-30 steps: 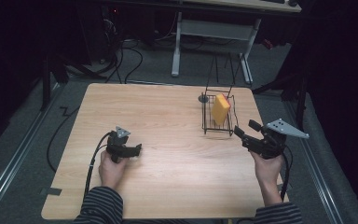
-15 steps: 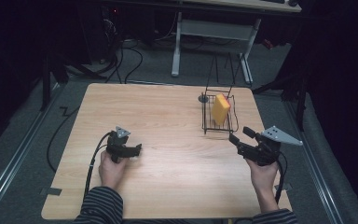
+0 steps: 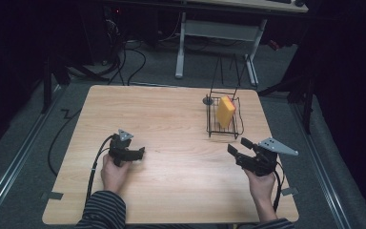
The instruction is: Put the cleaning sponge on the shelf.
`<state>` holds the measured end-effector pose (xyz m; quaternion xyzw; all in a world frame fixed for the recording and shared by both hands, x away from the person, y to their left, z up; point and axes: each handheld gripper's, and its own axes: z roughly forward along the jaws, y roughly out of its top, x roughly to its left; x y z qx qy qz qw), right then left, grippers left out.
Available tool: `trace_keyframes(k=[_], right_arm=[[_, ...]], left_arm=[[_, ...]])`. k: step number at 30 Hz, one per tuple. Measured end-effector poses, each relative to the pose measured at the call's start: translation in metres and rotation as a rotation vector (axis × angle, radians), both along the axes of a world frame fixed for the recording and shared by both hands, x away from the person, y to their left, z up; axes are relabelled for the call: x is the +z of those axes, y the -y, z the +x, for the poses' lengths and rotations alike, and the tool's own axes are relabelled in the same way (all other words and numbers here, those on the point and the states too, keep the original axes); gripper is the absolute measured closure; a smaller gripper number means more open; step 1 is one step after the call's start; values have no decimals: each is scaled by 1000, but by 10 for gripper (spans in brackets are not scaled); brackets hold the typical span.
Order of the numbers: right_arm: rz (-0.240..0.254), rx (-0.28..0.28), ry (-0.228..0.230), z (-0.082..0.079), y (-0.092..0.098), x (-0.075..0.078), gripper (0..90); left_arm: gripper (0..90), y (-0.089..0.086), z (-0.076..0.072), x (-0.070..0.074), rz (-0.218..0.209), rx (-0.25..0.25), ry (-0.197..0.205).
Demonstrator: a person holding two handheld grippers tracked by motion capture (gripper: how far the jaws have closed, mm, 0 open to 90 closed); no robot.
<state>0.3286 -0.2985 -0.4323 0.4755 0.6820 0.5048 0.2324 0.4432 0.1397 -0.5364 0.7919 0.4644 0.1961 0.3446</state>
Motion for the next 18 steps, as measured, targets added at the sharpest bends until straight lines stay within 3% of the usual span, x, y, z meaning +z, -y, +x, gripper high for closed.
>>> trace_keyframes(k=[18], right_arm=[[8,10,-69,6,-10,-36,351]], left_arm=[[172,0,0,0,0,0,0]])
